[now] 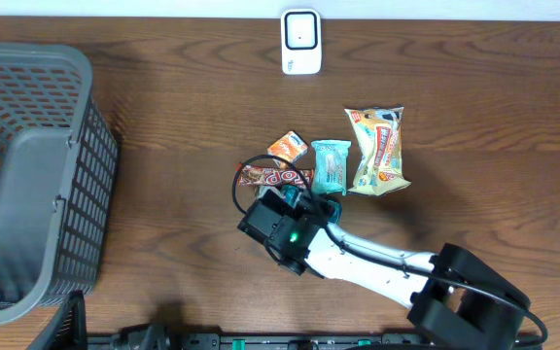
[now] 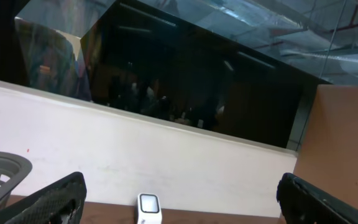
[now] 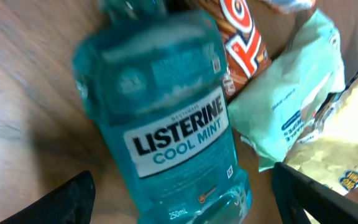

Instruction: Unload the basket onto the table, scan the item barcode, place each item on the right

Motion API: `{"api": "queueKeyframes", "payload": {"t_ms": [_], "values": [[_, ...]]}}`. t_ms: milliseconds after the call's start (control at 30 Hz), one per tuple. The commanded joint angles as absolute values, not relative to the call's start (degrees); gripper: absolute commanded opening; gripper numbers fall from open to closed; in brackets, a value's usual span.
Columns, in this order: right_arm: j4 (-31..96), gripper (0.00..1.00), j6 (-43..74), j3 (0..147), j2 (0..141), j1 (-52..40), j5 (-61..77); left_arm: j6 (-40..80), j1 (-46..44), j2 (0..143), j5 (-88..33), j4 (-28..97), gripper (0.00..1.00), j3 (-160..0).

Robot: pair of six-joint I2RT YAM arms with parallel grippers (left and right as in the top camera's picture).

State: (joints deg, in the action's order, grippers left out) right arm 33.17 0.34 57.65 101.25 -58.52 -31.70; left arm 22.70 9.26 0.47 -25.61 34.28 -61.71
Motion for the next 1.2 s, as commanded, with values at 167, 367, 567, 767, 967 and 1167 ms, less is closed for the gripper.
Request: {"api": "queueKeyframes", "payload": {"t_ms": [167, 367, 567, 767, 967, 1167], "values": [[32.95, 0.85, -0.32, 55.4, 101.38, -55.88, -31.97, 22.57, 9.23, 0.19, -26.35, 34.26, 0.98, -62.94], [31.29, 0.82, -0.54, 54.76, 101.41, -55.79, -31.94, 22.57, 9.23, 0.19, -26.35, 34.3, 0.98, -63.09], [31.48, 0.81, 0.19, 54.61, 102.96, -55.79, -30.96, 22.57, 9.23, 0.19, -26.35, 34.52, 0.98, -63.09], [31.09, 0.8, 0.14, 54.61, 109.6, -55.81, -30.46, 22.57, 9.23, 0.19, -26.35, 34.54, 0.98, -63.09], [31.51, 0.72, 0.1, 54.63, 116.31, -56.23, -30.48, 22.57, 9.17, 0.19, -26.35, 34.74, 0.98, -63.16], [31.66, 0.6, -0.93, 54.65, 117.54, -56.51, -30.48, 22.57, 9.19, 0.19, -26.35, 35.79, 0.98, -63.13]]}}
